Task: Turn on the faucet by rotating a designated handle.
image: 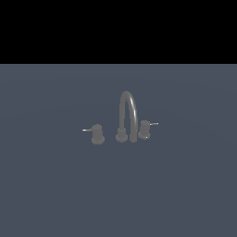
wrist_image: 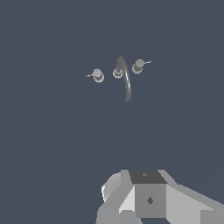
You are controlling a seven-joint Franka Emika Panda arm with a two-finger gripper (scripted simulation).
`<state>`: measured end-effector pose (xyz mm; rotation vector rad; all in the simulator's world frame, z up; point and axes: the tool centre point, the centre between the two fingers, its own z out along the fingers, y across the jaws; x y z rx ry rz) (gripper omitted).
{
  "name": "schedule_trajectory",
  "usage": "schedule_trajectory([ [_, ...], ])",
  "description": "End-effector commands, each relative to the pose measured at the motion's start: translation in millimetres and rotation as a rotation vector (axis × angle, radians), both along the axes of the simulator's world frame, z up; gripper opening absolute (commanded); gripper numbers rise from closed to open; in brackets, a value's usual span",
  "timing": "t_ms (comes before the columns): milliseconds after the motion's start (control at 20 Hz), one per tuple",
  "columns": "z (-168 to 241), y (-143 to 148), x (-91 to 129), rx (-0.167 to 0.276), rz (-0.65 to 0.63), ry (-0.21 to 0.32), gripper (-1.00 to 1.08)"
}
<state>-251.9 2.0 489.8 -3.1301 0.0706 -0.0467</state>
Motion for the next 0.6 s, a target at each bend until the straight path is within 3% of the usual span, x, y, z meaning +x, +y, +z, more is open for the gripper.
schedule_trajectory([
  [0, 0, 0, 0, 0.000, 0.000, 0.000, -1.00],
  [550, -21, 13, 7, 0.001, -0.066, 0.002, -1.00],
])
